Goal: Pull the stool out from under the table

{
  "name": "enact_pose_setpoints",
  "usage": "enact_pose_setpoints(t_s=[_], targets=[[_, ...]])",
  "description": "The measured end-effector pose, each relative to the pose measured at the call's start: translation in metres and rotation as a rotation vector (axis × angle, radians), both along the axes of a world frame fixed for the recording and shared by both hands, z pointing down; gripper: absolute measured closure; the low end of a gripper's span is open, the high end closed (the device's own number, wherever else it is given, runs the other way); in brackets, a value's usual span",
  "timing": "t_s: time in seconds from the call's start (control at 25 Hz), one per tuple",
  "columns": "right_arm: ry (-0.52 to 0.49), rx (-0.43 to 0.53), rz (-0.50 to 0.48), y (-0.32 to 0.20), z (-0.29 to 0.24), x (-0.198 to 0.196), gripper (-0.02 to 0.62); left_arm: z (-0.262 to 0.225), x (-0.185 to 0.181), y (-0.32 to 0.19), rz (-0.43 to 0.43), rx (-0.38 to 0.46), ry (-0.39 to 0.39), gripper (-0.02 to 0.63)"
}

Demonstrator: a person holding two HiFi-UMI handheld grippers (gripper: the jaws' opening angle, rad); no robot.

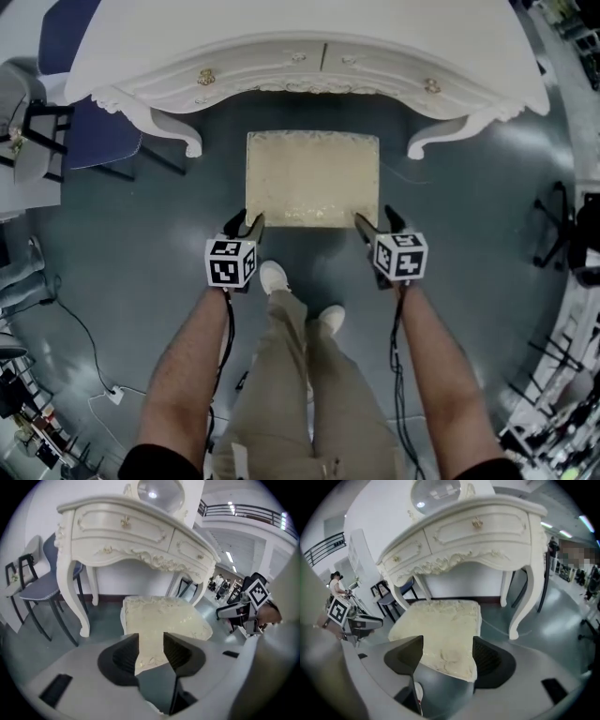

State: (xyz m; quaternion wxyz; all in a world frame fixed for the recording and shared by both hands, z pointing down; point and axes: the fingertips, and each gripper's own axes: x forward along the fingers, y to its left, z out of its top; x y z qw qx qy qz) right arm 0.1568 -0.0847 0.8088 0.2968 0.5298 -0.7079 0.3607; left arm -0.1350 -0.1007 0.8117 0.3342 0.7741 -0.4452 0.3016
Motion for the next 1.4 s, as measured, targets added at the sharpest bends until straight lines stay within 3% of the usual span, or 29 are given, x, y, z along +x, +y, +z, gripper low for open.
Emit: enact_pose_setpoints(t_s=[0.08, 0.16, 0.2, 0.24, 0.48, 0.68, 0.96, 1.4], targets=[[-0.015, 0.125, 0.002, -0.003, -0.047, -0.009, 0.289, -0.043, 0.000, 0.000, -0.063, 0.108, 0.042, 0.490], [0.016, 0.243, 0.026, -0.003, -0.098, -0.011, 0.506, -0.092, 0.001, 0.001, -0.118, 0.206, 0.070, 0.570], [0.030, 0.292, 0.029, -0.001, -0.124, -0.012, 0.571, -0.118, 0.003, 0.002, -0.132, 0.254, 0.075, 0.590], [0.033, 0.335, 0.025, 0.002, -0.148, -0.015, 0.590, -0.145, 0.005, 0.003, -0.137, 0.302, 0.076, 0.603], [0.021, 0.552, -0.052, 0.024, -0.291, -0.016, 0.594, -0.310, 0.026, 0.022, -0.106, 0.548, 0.095, 0.603], [0.047, 0.658, -0.096, 0.038, -0.389, -0.005, 0.594, -0.423, 0.030, 0.034, -0.092, 0.679, 0.109, 0.603], [0.075, 0.725, -0.159, 0.060, -0.484, -0.004, 0.594, -0.534, 0.038, 0.062, -0.105, 0.769, 0.108, 0.603], [0.059, 0.792, -0.164, 0.096, -0.588, -0.009, 0.594, -0.642, 0.049, 0.101, -0.108, 0.860, 0.108, 0.603]])
